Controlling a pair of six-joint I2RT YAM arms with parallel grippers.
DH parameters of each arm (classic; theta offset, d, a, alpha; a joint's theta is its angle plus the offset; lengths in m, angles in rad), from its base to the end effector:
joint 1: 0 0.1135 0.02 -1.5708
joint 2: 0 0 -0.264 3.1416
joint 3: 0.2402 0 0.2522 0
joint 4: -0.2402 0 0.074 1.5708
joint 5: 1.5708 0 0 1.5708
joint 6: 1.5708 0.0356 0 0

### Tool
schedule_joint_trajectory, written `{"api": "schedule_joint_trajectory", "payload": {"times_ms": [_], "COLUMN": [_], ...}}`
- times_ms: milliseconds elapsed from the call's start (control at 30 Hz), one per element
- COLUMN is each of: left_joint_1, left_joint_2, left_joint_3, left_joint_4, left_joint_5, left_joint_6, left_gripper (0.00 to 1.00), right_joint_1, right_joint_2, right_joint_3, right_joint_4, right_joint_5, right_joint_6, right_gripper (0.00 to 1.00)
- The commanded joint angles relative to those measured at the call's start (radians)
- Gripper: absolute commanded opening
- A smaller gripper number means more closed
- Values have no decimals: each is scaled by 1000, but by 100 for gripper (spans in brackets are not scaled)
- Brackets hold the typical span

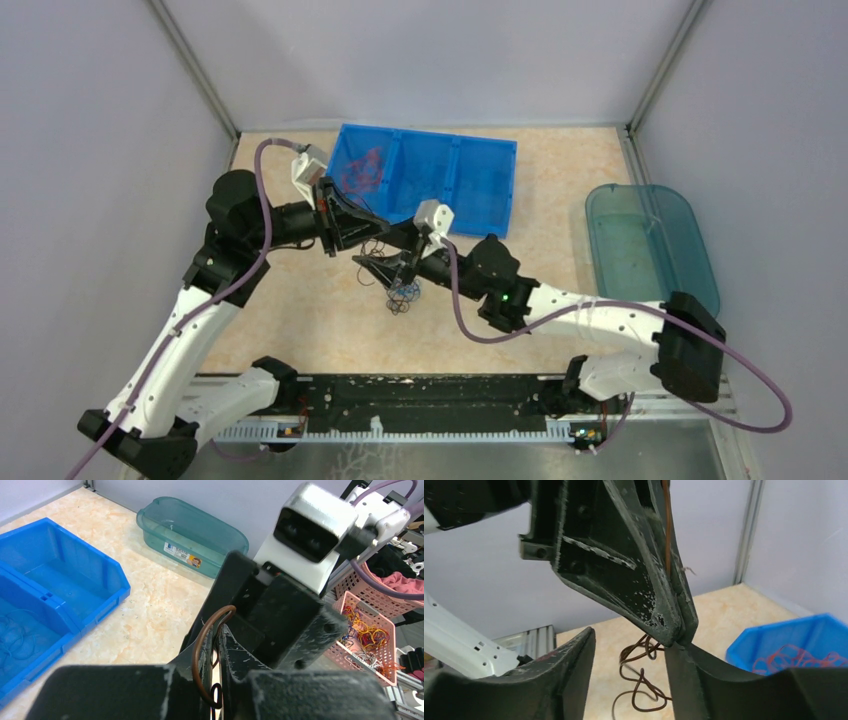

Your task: Untangle the cables

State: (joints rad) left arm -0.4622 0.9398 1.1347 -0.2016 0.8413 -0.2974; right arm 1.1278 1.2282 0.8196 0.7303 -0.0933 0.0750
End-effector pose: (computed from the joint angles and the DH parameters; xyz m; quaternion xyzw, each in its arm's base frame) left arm 0.1588 -0.1088 0.4323 0.3401 0.6217 -0.5076 0.4900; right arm 0.1186 0.2578 0.3545 -0.3262 0.4860 0.4810 0.6527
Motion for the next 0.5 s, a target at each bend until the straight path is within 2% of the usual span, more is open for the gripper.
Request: {"api": "schedule_joint_trajectory", "payload": {"times_ms": [0, 67, 100, 167, 200, 300, 333, 467], "left_joint_1": [5, 6, 6, 5, 6, 6, 5, 4], "left_joint_2": [-2, -6, -9, -12, -12, 6, 15, 31], "left_joint_3": [35, 42, 46, 55, 59, 77, 79, 50], "left_joint_4": [9, -4, -14, -29, -44, -137, -175, -330], "left_joint_5": [17, 14, 10, -8, -28, -72, -75, -130], "left_joint_6": [12, 34, 49, 79, 95, 175, 223, 431], "left_gripper": [13, 13, 14, 20, 33, 89, 99, 100], "right_joint_1": [-6, -7, -11, -36, -60, -162, -202, -392], "right_joint_2": [54, 45, 29, -9, -29, -79, -92, -95], "right_joint_3": [76, 58, 37, -8, -24, -32, -26, 35], "right_joint_4": [37, 39, 52, 78, 71, -6, -41, -245], "right_joint_5": [26, 84, 123, 179, 184, 162, 163, 162], "right_joint_6": [8, 4, 8, 24, 38, 85, 87, 91], "right_gripper": [36, 4, 0, 0, 0, 0, 0, 0]}}
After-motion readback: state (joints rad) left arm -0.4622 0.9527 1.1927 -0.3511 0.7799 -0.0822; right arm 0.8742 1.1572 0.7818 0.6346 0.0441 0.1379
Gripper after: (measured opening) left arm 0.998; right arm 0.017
